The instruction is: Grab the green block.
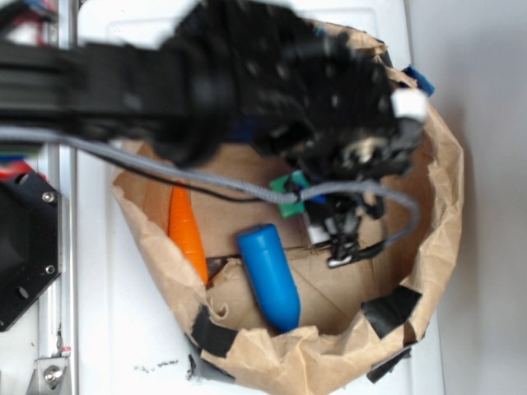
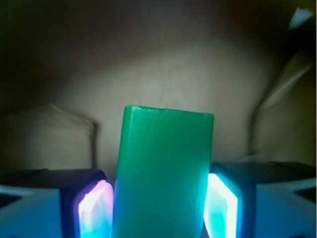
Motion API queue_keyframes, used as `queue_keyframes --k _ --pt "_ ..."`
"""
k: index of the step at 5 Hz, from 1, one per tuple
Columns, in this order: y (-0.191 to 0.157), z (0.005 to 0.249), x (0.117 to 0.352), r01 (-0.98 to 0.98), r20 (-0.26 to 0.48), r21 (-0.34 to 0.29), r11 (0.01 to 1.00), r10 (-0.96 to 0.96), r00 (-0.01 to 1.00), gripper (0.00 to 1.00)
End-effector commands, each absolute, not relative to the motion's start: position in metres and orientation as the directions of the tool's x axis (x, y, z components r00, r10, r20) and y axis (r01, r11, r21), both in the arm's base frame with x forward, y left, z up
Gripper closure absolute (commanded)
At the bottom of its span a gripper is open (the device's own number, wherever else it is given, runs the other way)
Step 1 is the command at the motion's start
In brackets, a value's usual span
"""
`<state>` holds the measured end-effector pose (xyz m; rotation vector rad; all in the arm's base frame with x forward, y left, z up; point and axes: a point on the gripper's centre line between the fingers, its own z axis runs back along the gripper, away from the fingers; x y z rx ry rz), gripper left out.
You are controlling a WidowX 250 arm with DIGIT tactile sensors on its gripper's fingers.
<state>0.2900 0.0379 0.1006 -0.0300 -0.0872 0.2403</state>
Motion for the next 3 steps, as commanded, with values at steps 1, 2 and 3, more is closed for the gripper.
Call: queue_keyframes --k 1,2,3 --pt "0.0560 0.2035 0.2738 -0.176 0.210 -0.059 0.983 0.185 0.960 1.00" --pt "0.0573 0.2097 0.2697 -0.176 0.206 -0.047 0.983 0.182 0.962 1.00" --pt "0.0588 0.2085 0.2683 -0.170 0.191 -0.044 0.984 0.176 0.966 1.00"
